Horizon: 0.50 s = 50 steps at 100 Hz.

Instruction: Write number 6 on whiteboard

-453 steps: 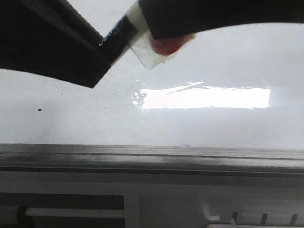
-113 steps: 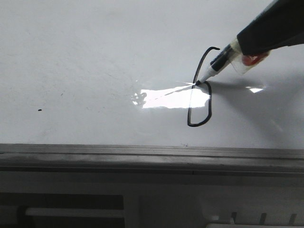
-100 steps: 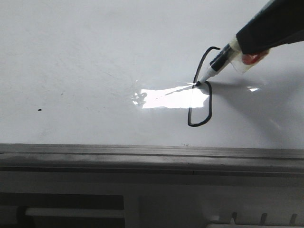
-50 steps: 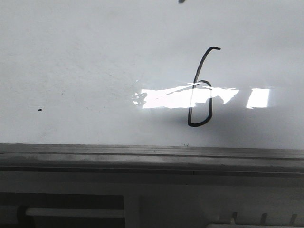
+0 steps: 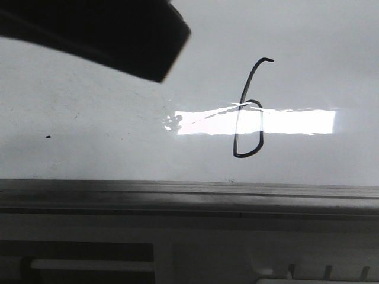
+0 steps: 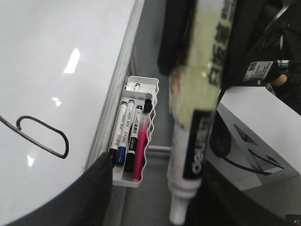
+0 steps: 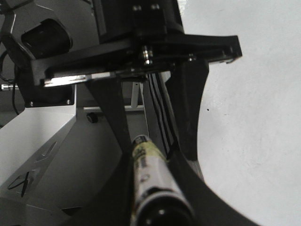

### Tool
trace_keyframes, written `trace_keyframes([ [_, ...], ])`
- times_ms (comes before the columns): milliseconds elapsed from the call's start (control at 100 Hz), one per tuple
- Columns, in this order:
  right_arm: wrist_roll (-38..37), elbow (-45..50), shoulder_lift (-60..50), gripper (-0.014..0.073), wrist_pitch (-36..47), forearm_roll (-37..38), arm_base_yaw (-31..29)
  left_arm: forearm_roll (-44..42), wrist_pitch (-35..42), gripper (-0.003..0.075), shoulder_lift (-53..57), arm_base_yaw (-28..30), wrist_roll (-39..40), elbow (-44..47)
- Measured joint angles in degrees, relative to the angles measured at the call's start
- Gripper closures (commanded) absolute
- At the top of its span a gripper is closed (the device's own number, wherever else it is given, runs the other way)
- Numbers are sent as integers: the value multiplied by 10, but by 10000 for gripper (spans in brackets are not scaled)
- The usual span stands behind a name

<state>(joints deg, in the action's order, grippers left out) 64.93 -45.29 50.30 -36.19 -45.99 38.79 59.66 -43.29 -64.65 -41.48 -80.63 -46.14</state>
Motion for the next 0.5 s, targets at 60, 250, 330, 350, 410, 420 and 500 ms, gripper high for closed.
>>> trace_keyframes([
  [60, 0, 6, 8, 647, 16, 2, 13, 0, 5, 372, -13, -4, 0, -1],
  [250, 2, 10, 33, 647, 35, 2, 24, 0, 8, 440, -26, -4, -1, -1],
  [330, 2, 10, 41, 647, 41, 2, 24, 0, 8, 540, -27, -4, -1, -1],
  [350, 2, 10, 42, 647, 42, 2, 24, 0, 8, 559, -27, -5, -1, -1],
  [410, 2, 10, 46, 647, 46, 2, 24, -1, 7, 657, -27, -5, -1, -1],
  [420, 2, 10, 47, 647, 48, 2, 24, -1, 6, 668, -27, -5, -1, -1],
  [500, 2, 10, 50, 647, 51, 2, 24, -6, 5, 738, -28, -7, -3, -1],
])
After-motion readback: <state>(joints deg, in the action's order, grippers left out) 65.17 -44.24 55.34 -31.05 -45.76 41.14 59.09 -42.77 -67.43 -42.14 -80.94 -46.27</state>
